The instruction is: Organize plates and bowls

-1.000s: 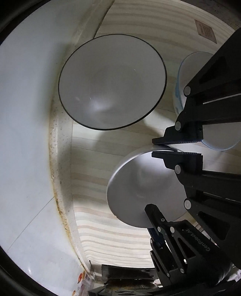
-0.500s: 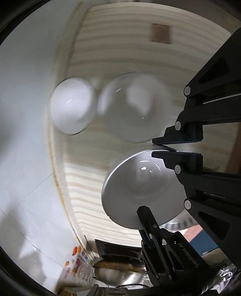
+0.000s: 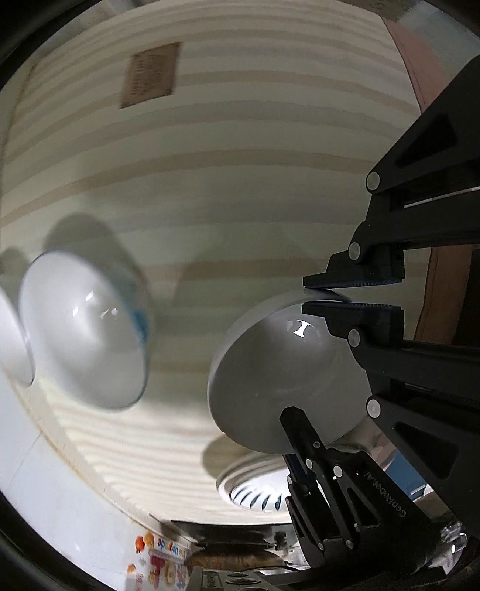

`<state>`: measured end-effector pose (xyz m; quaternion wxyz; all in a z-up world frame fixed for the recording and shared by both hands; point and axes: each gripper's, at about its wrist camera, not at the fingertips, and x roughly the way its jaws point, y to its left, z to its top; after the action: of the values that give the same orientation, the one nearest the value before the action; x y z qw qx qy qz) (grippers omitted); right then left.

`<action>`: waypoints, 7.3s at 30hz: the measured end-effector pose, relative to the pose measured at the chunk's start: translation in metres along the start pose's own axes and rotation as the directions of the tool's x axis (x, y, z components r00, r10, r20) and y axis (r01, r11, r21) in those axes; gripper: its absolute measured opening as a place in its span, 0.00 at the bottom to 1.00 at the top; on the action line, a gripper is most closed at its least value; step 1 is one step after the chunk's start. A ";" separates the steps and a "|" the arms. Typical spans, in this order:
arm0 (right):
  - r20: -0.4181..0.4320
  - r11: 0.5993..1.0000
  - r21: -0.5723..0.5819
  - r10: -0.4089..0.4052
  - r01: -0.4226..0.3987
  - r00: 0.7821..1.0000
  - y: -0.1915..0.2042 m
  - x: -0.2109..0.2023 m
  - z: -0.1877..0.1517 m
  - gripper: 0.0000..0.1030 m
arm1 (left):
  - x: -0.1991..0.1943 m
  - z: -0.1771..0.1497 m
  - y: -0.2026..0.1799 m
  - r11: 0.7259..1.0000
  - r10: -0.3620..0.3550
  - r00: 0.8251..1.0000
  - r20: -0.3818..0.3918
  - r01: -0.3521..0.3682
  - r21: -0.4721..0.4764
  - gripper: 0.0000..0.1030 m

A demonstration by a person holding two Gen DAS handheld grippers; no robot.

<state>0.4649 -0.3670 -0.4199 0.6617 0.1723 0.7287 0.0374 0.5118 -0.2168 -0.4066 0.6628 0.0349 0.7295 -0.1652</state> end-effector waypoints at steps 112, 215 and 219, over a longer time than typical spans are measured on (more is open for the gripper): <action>0.024 0.992 0.079 0.096 -0.098 0.995 -0.002 -0.015 -0.008 0.10 | -0.016 0.009 -0.026 0.985 0.114 0.992 -0.060 -0.105 0.140 0.12; 0.183 0.991 0.109 0.053 -0.073 0.982 0.013 -0.037 -0.031 0.11 | -0.047 -0.007 -0.017 0.993 0.062 0.997 0.046 -0.066 0.096 0.11; 0.173 0.992 0.109 0.046 -0.066 0.984 0.014 -0.038 -0.029 0.11 | -0.047 -0.005 -0.017 0.993 0.059 0.998 0.036 -0.062 0.101 0.11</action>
<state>0.4421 -0.3601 -0.3760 0.7093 0.2330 0.6653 -0.0006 0.5082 -0.2237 -0.3575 0.6769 0.0883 0.7076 -0.1828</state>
